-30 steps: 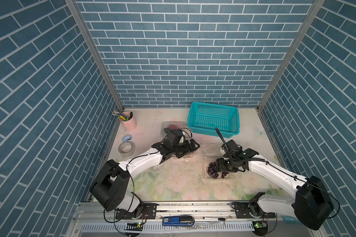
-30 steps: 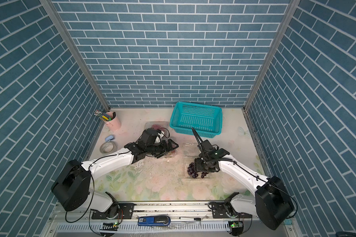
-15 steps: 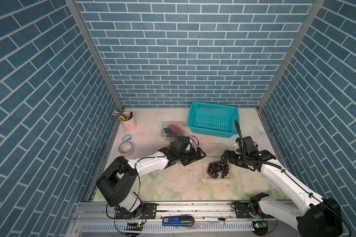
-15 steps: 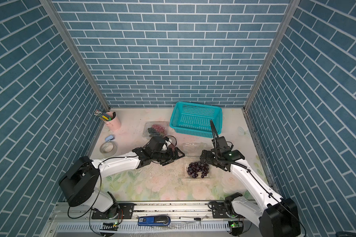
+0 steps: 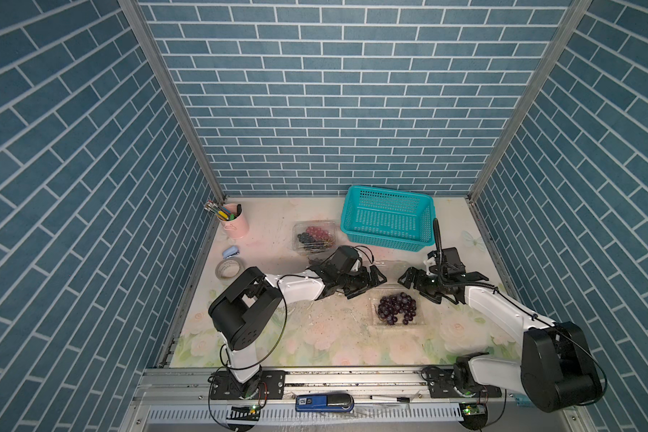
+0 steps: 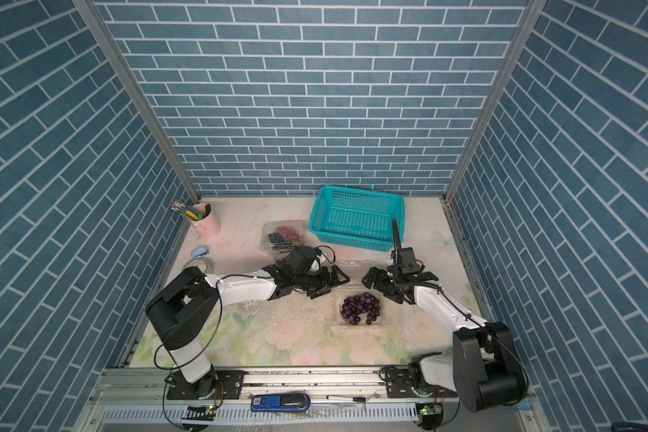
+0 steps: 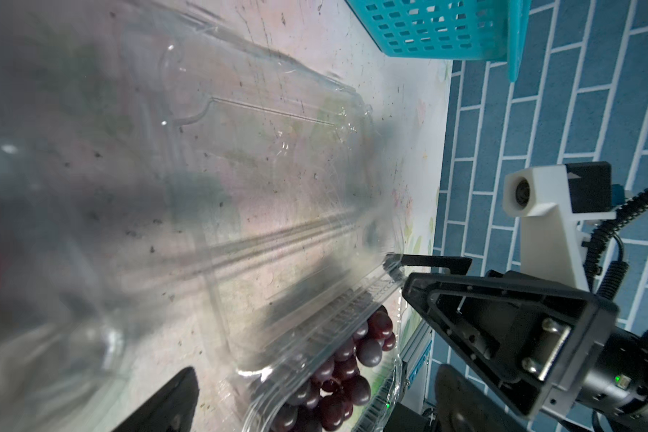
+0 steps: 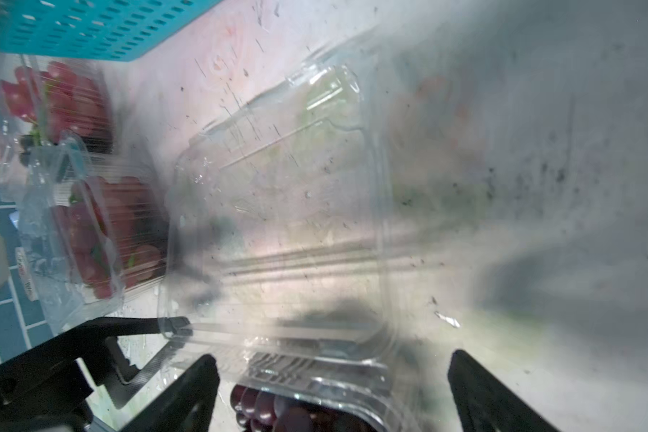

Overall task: Pack grapes into containers
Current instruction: Close the packing box at the center of the board.

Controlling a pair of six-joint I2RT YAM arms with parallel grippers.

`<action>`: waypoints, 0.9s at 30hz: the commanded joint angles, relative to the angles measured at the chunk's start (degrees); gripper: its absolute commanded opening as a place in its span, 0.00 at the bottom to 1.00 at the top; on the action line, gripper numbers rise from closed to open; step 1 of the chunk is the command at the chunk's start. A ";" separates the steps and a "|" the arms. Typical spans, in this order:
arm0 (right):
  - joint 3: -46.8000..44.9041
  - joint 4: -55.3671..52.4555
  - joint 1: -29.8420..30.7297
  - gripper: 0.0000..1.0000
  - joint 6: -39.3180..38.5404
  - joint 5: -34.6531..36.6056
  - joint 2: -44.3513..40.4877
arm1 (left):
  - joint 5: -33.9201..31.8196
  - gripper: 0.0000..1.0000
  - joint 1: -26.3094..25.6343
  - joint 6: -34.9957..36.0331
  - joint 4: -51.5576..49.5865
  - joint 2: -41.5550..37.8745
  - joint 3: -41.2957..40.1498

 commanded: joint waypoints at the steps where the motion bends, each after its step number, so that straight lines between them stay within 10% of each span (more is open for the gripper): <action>1: 1.34 6.19 -0.43 0.97 1.96 -4.03 3.17 | 0.05 1.00 -0.02 -0.05 1.57 0.49 1.66; 27: 15.20 6.62 2.83 0.99 -1.30 -9.05 18.97 | -2.41 1.00 7.00 3.63 -4.16 -10.63 -7.16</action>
